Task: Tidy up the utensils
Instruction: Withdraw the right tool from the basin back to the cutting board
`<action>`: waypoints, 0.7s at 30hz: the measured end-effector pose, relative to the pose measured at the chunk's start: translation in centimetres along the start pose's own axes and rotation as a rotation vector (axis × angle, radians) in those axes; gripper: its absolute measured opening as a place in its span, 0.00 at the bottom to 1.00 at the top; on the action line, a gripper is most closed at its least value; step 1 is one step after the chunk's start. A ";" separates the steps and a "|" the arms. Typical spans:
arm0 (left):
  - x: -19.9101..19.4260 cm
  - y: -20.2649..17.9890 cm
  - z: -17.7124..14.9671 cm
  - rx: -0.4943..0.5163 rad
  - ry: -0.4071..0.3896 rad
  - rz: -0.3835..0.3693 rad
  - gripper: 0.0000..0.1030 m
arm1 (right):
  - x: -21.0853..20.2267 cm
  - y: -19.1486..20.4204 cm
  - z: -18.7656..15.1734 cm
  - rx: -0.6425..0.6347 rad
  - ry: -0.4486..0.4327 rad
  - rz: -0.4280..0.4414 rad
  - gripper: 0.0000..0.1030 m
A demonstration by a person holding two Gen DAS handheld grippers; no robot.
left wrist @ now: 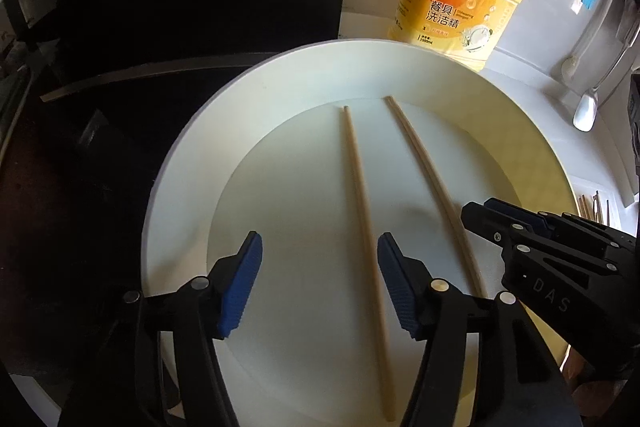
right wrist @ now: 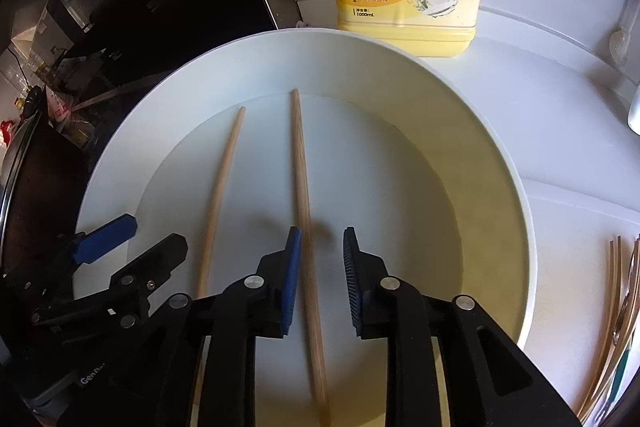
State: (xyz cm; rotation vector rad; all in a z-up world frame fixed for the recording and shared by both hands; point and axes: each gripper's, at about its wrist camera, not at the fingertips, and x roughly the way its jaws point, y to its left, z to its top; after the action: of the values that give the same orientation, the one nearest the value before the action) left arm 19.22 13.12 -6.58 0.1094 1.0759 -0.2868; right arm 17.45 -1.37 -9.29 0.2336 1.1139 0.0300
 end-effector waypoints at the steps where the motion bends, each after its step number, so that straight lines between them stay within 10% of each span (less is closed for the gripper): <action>1: -0.2 0.0 0.0 0.003 -0.004 0.005 0.61 | -0.2 -0.1 0.0 0.003 -0.003 -0.001 0.24; 21: -7.3 0.8 -0.7 0.037 -0.125 0.038 0.92 | -8.5 -1.3 -3.2 0.023 -0.199 -0.044 0.64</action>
State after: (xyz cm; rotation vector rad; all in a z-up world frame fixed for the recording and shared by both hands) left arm 15.59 15.39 -0.53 0.1429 0.9438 -0.2758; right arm 10.72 -3.30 -3.34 0.2278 0.9212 -0.0448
